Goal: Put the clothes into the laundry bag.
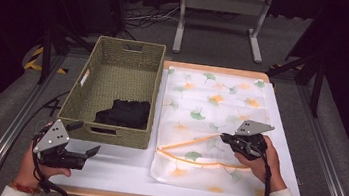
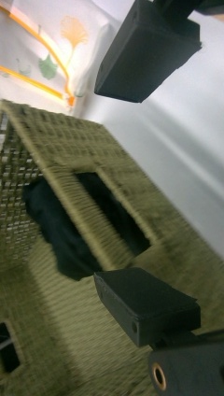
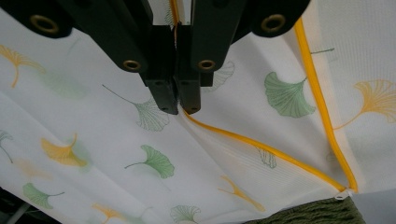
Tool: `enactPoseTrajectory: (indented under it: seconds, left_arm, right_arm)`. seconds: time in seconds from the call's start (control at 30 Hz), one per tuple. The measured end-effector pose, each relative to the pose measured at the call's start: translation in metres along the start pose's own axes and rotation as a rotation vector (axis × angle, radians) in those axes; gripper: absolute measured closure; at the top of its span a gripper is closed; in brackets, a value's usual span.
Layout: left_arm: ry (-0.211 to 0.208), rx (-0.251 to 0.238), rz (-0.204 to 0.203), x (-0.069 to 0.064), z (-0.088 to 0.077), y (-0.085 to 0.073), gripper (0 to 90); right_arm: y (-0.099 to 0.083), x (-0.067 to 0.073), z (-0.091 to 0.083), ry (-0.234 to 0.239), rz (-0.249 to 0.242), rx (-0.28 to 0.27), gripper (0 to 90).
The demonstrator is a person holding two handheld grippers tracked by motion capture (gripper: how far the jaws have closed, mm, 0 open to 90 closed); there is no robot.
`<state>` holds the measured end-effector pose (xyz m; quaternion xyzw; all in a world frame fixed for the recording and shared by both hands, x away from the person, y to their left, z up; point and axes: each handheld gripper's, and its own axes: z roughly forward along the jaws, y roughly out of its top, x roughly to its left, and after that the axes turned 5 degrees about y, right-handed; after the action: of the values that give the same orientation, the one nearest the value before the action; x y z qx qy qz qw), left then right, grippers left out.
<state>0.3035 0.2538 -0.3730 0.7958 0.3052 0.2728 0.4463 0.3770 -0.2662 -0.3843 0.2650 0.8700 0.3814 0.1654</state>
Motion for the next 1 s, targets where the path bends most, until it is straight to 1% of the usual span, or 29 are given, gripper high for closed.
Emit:
enactPoseTrajectory:
  seconds: [0.07, 0.13, 0.2, 0.27, 0.3, 0.4, 0.5, 0.53, 0.6, 0.67, 0.7, 0.73, 0.77, 0.87, 0.9, 0.97, 1.0]
  left_arm:
    - [-0.008, 0.005, 0.006, 0.005, 0.002, 0.006, 10.0]
    - [-0.025, 0.013, 0.008, 0.008, 0.006, 0.012, 9.8]
    - [-0.027, 0.014, 0.019, 0.011, 0.010, 0.017, 9.7]
    - [-0.041, 0.005, 0.018, 0.013, 0.015, 0.023, 9.0]
    - [-0.059, -0.003, 0.017, 0.015, 0.018, 0.027, 8.7]
    - [-0.077, -0.010, 0.018, 0.019, 0.025, 0.037, 7.2]
    - [-0.078, 0.006, 0.030, 0.022, 0.035, 0.047, 6.9]
    - [-0.085, 0.018, 0.031, 0.023, 0.039, 0.050, 6.9]
    - [-0.080, 0.042, 0.046, 0.025, 0.047, 0.056, 6.9]
    - [-0.086, 0.069, 0.059, 0.026, 0.054, 0.063, 8.6]
    - [-0.086, 0.069, 0.059, 0.026, 0.054, 0.063, 8.7]
    - [-0.097, 0.076, 0.063, 0.026, 0.060, 0.068, 8.6]
    - [-0.096, 0.081, 0.066, 0.027, 0.063, 0.070, 8.5]
    - [-0.107, 0.115, 0.082, 0.028, 0.073, 0.078, 8.4]
    - [-0.125, 0.144, 0.093, 0.029, 0.078, 0.080, 8.2]
    - [-0.121, 0.184, 0.126, 0.028, 0.086, 0.083, 7.5]
    - [-0.129, 0.194, 0.126, 0.029, 0.088, 0.084, 7.5]
  right_arm:
    - [0.002, 0.000, -0.002, -0.008, 0.000, -0.008, 88.4]
    - [0.003, 0.001, -0.002, -0.009, -0.002, -0.014, 88.4]
    - [0.006, 0.002, -0.004, -0.008, -0.003, -0.026, 88.4]
    - [0.008, 0.003, -0.005, -0.009, -0.004, -0.037, 88.4]
    - [0.008, 0.003, -0.006, -0.011, -0.005, -0.043, 88.4]
    - [0.011, 0.008, -0.008, -0.034, -0.032, -0.057, 88.4]
    - [0.012, 0.011, -0.007, -0.032, -0.044, -0.051, 88.3]
    - [0.012, 0.011, -0.007, -0.031, -0.045, -0.048, 88.2]
    - [0.012, 0.011, -0.006, -0.029, -0.044, -0.043, 87.9]
    - [0.010, 0.011, -0.005, -0.026, -0.041, -0.042, 87.8]
    - [0.009, 0.011, -0.004, -0.019, -0.041, -0.036, 87.8]
    - [0.008, 0.011, -0.003, -0.016, -0.042, -0.033, 87.8]
    - [0.008, 0.011, -0.003, -0.014, -0.041, -0.031, 87.8]
    - [0.007, 0.011, -0.002, -0.010, -0.041, -0.029, 87.8]
    - [0.006, 0.011, -0.003, -0.010, -0.040, -0.029, 87.8]
    - [0.005, 0.010, -0.003, -0.008, -0.038, -0.030, 87.8]
    - [0.004, 0.010, -0.003, -0.007, -0.035, -0.030, 87.7]
